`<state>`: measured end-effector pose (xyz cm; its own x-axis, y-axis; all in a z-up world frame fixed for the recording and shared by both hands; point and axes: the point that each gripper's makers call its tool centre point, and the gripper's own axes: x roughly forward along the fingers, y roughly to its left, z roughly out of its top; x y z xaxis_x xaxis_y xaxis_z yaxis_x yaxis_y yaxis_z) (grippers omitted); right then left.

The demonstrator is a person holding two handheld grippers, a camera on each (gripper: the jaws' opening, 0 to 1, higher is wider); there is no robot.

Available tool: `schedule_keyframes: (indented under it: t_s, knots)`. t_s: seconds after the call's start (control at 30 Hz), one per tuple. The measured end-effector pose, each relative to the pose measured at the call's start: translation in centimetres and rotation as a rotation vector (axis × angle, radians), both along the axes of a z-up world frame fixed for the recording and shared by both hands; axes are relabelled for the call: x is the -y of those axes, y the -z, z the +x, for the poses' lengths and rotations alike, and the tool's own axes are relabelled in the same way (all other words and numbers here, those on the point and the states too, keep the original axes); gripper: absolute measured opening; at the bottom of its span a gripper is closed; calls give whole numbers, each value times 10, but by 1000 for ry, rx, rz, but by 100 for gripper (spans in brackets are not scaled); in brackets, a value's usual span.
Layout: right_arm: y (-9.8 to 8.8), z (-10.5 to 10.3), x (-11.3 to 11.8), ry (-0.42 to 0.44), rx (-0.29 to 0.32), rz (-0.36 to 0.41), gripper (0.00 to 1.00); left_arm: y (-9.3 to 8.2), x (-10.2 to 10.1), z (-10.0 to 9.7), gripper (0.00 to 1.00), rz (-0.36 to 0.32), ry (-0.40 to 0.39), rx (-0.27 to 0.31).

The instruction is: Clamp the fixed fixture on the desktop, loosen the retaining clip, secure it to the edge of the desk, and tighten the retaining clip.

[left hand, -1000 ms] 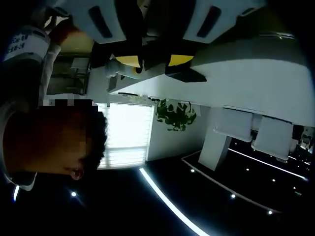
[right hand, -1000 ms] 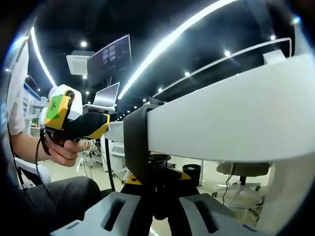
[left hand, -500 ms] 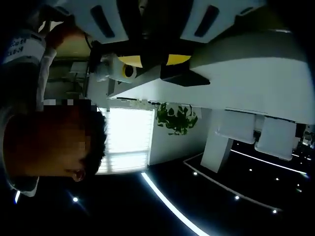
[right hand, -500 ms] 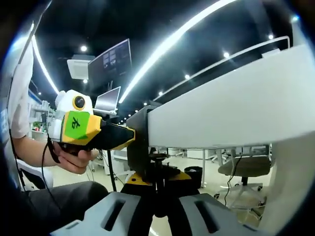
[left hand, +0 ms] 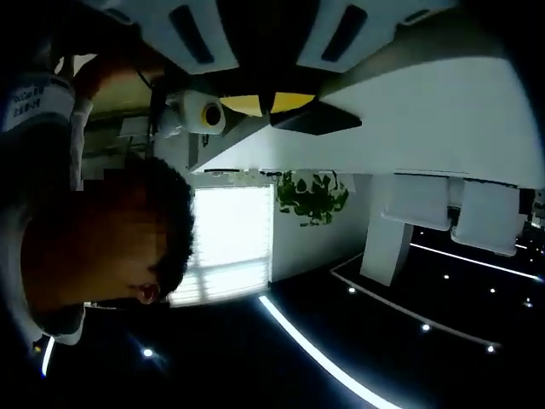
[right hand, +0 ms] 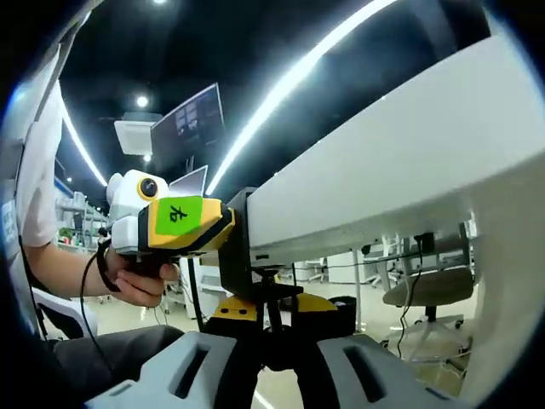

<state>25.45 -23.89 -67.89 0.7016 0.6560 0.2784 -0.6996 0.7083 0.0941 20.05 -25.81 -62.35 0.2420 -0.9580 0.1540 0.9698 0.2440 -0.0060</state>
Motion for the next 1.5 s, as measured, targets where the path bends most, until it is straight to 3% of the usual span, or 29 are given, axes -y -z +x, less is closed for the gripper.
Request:
schedule_keyframes:
  t_s: [0.07, 0.17, 0.4, 0.5, 0.67, 0.73, 0.83, 0.97, 1.1, 1.2, 1.37, 1.5]
  knots:
    - [0, -2, 2, -1, 4, 10, 23, -1, 1, 0, 3, -19, 17, -41]
    - [-1, -5, 1, -10, 13, 19, 30, 0, 1, 1, 3, -36, 26, -56]
    - [1, -7, 3, 2, 6, 43, 34, 0, 1, -1, 3, -34, 34, -42]
    - [1, -4, 5, 71, 10, 48, 36, 1, 1, -2, 3, -35, 34, -22]
    - [7, -8, -6, 109, 8, 56, 37, 0, 1, -1, 3, -53, 50, -35]
    - [7, -6, 0, 211, 44, 25, 38, 0, 1, -2, 3, -53, 57, -31]
    - [22, 0, 6, 370, 9, -50, 37, 0, 1, -3, 3, -49, 67, -18]
    - [39, 1, 2, 445, -67, -60, 33, 0, 1, -4, 3, -35, 85, 10]
    - [37, 3, 0, 539, -41, -124, 33, 1, 1, -6, 3, -15, 104, 53]
    - [38, 8, 5, 644, -28, -198, 25, 0, -1, -6, 3, -6, 109, 78]
    - [36, 7, 9, 649, -34, -256, 25, -17, -20, 0, 3, -75, 96, 87]
    - [37, 7, 7, 572, -57, -300, 25, -24, -31, 4, 3, -107, 92, 87]
